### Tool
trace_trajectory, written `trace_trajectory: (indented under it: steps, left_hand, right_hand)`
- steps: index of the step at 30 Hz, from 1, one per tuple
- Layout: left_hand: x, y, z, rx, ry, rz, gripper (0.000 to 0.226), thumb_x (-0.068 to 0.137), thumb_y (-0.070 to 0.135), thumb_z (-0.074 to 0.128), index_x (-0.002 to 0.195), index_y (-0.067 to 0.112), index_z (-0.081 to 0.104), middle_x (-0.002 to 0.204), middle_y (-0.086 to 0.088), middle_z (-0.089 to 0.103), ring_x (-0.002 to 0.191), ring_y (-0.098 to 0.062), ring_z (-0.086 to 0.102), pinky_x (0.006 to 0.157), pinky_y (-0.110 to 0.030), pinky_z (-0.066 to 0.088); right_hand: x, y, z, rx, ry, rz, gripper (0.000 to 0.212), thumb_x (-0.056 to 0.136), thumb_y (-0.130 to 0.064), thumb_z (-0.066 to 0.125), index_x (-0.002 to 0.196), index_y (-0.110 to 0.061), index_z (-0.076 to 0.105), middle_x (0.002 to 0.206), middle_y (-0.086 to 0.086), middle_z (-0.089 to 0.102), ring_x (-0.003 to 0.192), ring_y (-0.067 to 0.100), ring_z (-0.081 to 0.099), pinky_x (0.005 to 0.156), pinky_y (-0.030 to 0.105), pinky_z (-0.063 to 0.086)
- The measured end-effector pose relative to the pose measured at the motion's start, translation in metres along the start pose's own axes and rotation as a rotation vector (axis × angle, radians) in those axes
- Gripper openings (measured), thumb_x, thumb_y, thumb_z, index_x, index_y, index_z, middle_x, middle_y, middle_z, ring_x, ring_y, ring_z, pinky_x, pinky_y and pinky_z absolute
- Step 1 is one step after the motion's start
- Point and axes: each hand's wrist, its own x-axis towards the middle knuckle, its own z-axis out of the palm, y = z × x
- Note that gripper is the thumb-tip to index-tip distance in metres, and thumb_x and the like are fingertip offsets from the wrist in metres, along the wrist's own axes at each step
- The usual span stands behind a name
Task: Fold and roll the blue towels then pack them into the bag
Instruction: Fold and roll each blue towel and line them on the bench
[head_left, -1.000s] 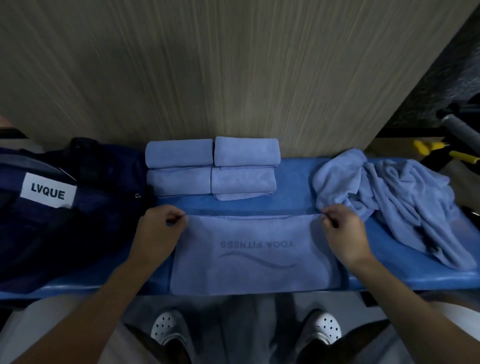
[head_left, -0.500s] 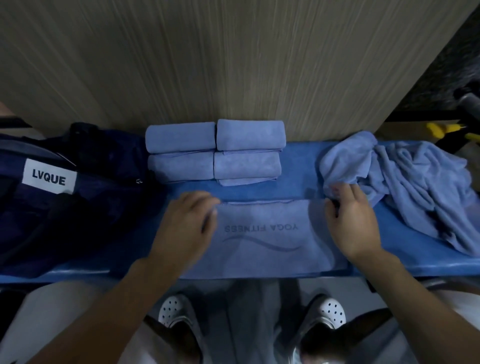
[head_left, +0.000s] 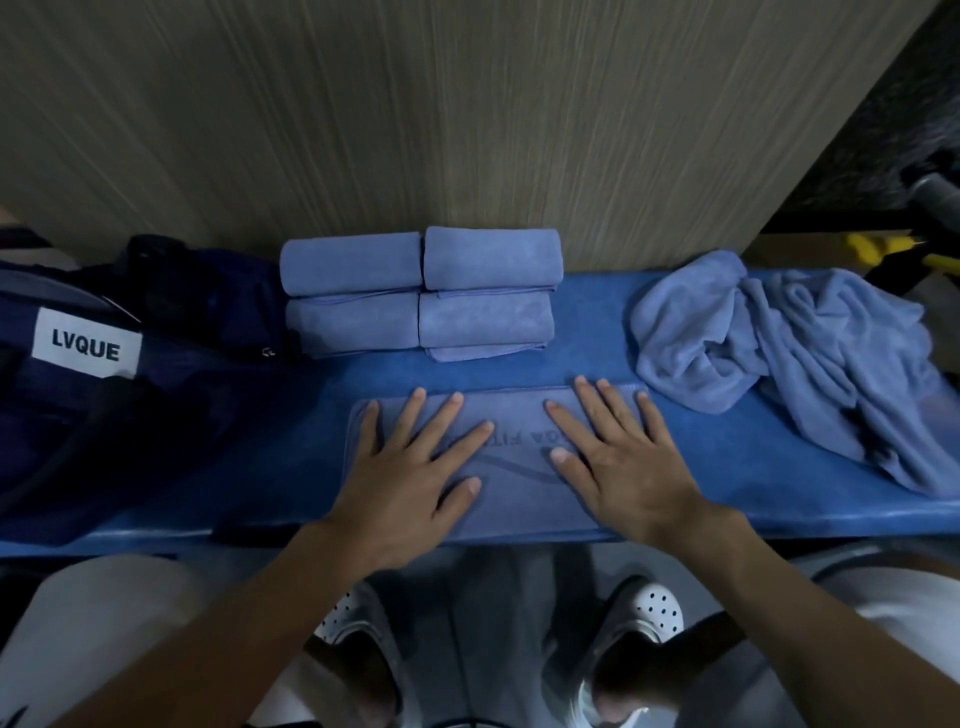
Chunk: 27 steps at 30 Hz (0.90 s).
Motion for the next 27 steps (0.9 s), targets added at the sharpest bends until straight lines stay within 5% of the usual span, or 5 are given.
trace_trajectory:
  steps: [9,13,17,23,27]
  left_hand:
    - [0.001,0.002,-0.008,-0.039,0.013,-0.009,0.064,0.094,0.066,0.004,0.153,0.043,0.014,0.165,0.003,0.007,0.151,-0.031,0.0,0.11,-0.072,0.01]
    - [0.009,0.019,-0.022,-0.083,0.1,0.066,0.061,0.097,0.059,0.016,0.154,0.037,0.017,0.164,0.005,0.009,0.152,-0.023,-0.001,0.115,-0.066,0.004]
    - [0.02,0.033,-0.018,-0.104,0.088,0.098,0.06,0.096,0.059,0.01,0.153,0.042,0.009,0.164,0.01,0.003,0.151,-0.017,-0.007,0.117,-0.061,0.001]
    - [0.033,0.043,-0.009,-0.08,0.035,0.105,0.06,0.095,0.063,0.008,0.152,0.046,0.014,0.164,0.009,0.004,0.152,-0.021,-0.004,0.115,-0.065,0.003]
    - [0.035,0.042,-0.006,-0.071,0.04,0.107,0.06,0.095,0.063,0.008,0.152,0.046,0.014,0.164,0.009,0.005,0.152,-0.022,-0.002,0.114,-0.065,0.004]
  right_hand:
    - [0.0,0.011,-0.003,0.117,0.003,0.098,0.088,0.075,-0.07,-0.029,0.152,-0.038,0.0,0.162,-0.007,-0.012,0.147,0.01,-0.017,0.12,0.042,-0.007]
    - [-0.008,0.008,-0.009,0.19,0.159,0.157,0.072,0.09,-0.062,0.013,0.149,-0.024,0.032,0.159,0.003,0.021,0.147,0.02,0.016,0.116,0.046,0.016]
    - [-0.017,0.012,-0.017,0.26,0.274,0.478,0.046,0.086,-0.049,0.057,0.11,-0.011,0.061,0.122,0.012,0.051,0.115,0.034,0.044,0.094,0.048,0.035]
    - [-0.014,0.024,-0.02,0.406,0.085,0.707,0.046,0.073,-0.063,0.069,0.084,-0.019,0.065,0.117,0.009,0.044,0.118,0.032,0.036,0.101,0.047,0.03]
    - [-0.01,0.023,-0.023,0.522,0.095,0.711,0.049,0.073,-0.054,0.073,0.054,-0.021,0.042,0.09,0.002,0.051,0.099,0.027,0.046,0.087,0.04,0.033]
